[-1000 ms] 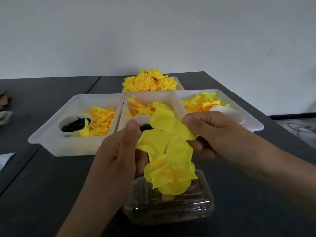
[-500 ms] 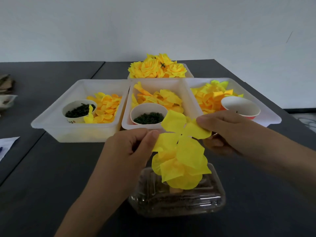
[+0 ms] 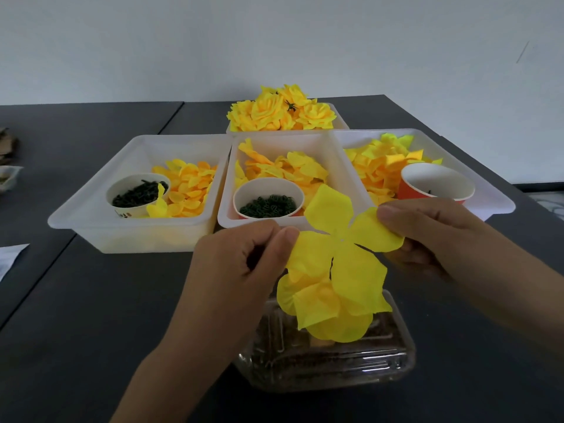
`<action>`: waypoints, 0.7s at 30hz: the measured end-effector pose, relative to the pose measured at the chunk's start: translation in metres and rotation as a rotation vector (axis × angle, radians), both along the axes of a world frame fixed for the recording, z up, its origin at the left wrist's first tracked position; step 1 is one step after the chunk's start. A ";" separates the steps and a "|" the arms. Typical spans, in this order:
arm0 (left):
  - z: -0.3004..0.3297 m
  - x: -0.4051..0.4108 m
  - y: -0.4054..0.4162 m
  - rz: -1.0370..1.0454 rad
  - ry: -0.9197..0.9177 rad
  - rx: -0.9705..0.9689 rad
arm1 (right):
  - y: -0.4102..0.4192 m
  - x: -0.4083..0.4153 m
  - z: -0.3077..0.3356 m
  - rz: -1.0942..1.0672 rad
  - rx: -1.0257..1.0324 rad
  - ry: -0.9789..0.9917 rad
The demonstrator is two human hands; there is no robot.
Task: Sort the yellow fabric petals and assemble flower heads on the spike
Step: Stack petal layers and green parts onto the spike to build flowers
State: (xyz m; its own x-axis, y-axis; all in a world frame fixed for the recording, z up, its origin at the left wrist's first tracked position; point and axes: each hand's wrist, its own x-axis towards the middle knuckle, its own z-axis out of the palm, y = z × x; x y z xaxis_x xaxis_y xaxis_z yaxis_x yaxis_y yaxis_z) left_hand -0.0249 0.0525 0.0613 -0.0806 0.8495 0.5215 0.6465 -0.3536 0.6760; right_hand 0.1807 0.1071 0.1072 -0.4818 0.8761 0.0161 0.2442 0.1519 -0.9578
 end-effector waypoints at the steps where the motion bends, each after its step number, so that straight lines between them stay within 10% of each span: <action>1: 0.001 -0.001 0.001 0.000 -0.007 0.006 | 0.001 -0.001 0.001 0.003 0.007 0.006; 21: -0.010 -0.002 0.015 -0.073 -0.134 -0.078 | 0.012 -0.007 -0.004 -0.079 -0.191 -0.061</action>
